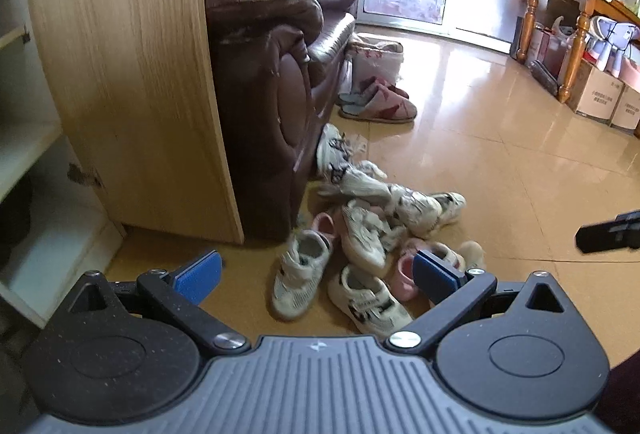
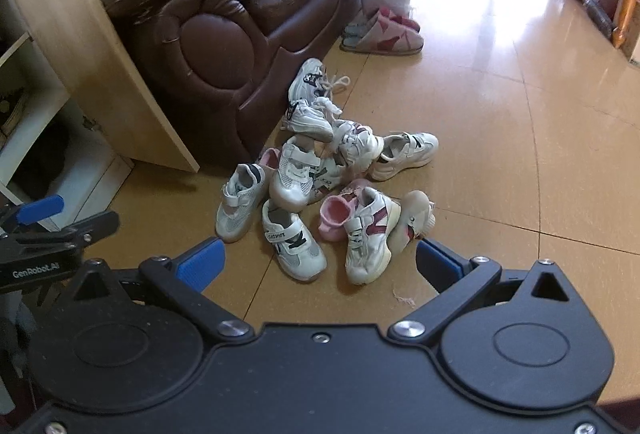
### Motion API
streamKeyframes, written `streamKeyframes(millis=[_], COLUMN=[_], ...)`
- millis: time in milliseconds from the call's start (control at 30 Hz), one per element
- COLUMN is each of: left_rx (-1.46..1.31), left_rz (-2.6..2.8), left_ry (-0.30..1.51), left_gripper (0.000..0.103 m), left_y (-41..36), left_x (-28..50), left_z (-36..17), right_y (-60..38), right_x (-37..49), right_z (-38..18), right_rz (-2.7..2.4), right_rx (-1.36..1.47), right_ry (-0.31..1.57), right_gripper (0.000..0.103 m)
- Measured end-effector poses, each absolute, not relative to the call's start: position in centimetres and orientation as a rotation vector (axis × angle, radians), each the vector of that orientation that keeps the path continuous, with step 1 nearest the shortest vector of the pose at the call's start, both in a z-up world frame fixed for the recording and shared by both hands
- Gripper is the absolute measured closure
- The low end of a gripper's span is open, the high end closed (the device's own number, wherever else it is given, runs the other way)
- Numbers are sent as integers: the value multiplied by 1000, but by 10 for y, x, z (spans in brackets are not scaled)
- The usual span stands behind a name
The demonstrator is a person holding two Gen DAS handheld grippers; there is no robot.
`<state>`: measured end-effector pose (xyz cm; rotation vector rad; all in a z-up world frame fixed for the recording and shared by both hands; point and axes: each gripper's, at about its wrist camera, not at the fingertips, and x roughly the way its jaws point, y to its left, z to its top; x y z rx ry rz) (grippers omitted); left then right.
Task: Organize scattered shoes
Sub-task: 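Lower the left tool onto a white sneaker with black stripes and close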
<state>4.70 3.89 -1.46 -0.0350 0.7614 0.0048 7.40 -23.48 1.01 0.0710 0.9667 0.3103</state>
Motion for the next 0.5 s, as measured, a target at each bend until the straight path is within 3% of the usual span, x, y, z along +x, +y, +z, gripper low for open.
streamKeyframes(millis=[100, 367, 467, 500], left_rx=[-26, -13, -57, -72], left_rz=[5, 13, 29, 37], left_ry=[759, 779, 826, 840], left_gripper=[10, 12, 12, 17], left_y=[46, 66, 76, 79], left_x=[65, 109, 116, 118], left_z=[-18, -42, -79, -92], right_y=[-235, -241, -241, -235], right_x=[97, 145, 156, 158], right_z=[14, -17, -49, -55], right_rz=[334, 317, 329, 340], right_rx=[70, 78, 151, 130], right_ry=[946, 904, 957, 962], right_gripper=[0, 4, 20, 28])
